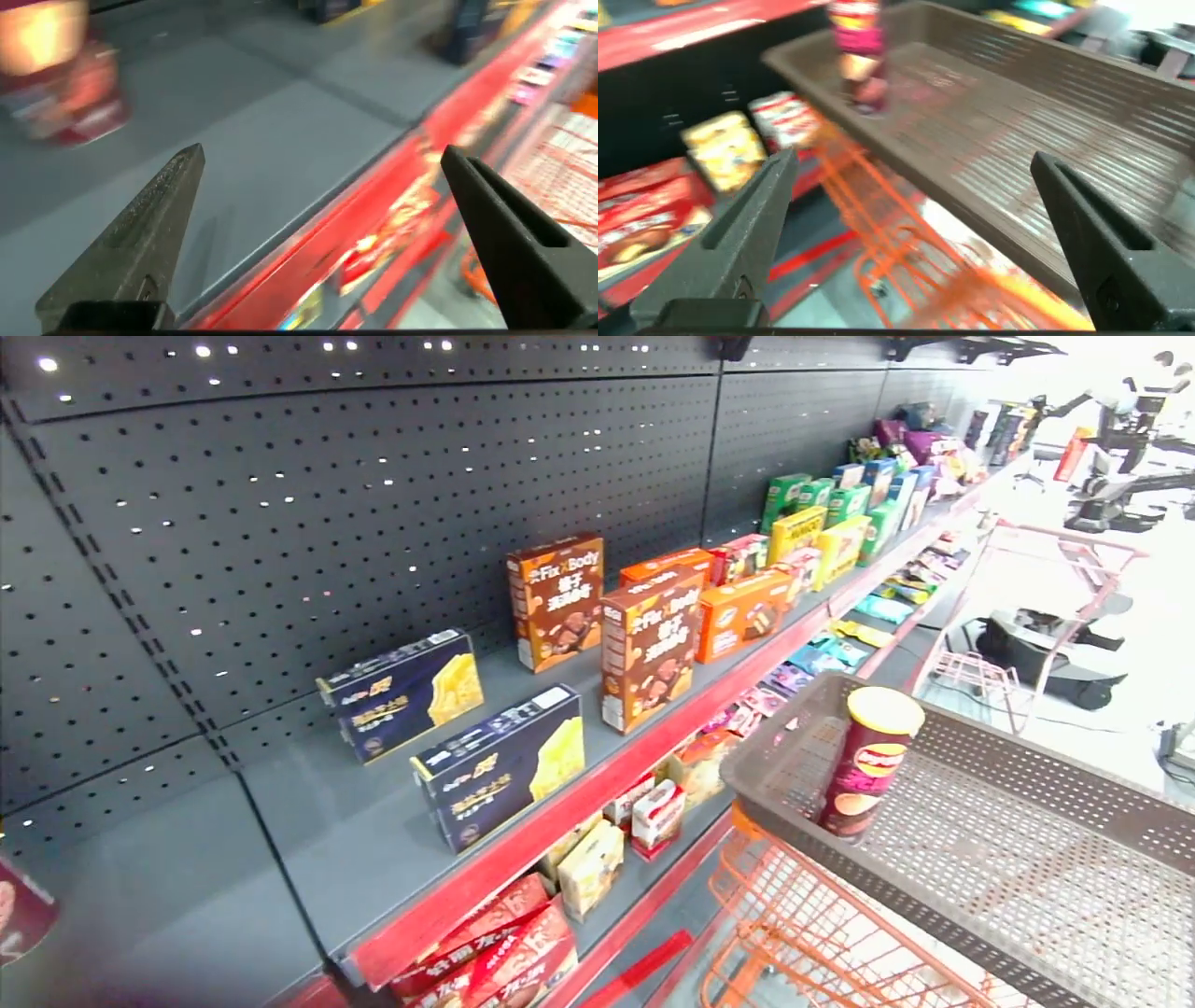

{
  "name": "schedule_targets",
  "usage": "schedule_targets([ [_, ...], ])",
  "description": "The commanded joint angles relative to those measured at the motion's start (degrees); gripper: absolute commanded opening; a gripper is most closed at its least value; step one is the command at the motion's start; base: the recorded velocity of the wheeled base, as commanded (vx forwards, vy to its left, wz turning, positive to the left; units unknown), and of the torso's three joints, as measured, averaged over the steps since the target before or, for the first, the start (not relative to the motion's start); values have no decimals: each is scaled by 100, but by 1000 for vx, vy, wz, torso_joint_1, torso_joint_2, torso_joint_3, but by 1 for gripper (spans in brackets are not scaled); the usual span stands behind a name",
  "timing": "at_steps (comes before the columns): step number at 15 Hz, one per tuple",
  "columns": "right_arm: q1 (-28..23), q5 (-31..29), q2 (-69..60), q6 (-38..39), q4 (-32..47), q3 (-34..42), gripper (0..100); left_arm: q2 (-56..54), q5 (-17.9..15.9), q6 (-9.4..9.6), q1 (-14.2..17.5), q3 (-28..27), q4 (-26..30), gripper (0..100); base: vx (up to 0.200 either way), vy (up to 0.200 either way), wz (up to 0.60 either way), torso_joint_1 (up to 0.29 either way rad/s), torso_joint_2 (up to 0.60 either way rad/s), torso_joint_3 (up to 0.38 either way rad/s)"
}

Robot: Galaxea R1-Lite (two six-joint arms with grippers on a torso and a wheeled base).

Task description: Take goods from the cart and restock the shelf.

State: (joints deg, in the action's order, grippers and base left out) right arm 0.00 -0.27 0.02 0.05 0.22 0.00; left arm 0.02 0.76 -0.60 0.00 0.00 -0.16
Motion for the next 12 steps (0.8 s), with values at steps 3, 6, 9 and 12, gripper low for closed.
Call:
schedule_targets([
  [3, 0, 0, -2, 4, -4, 0, 100, 6, 4, -2, 0, 0, -2, 100, 0, 0, 0, 0, 0, 0],
  [6, 0, -8, -2, 4, -4, 0, 100, 6, 4, -2, 0, 0, -2, 100, 0, 0, 0, 0, 0, 0],
  [9, 0, 0, -2, 4, 4, 0, 100, 6, 4, -2, 0, 0, -2, 100, 0, 0, 0, 75, -154, -98],
  [12, 0, 0, -2, 4, -4, 0, 100, 6, 4, -2, 0, 0, -2, 100, 0, 0, 0, 0, 0, 0],
])
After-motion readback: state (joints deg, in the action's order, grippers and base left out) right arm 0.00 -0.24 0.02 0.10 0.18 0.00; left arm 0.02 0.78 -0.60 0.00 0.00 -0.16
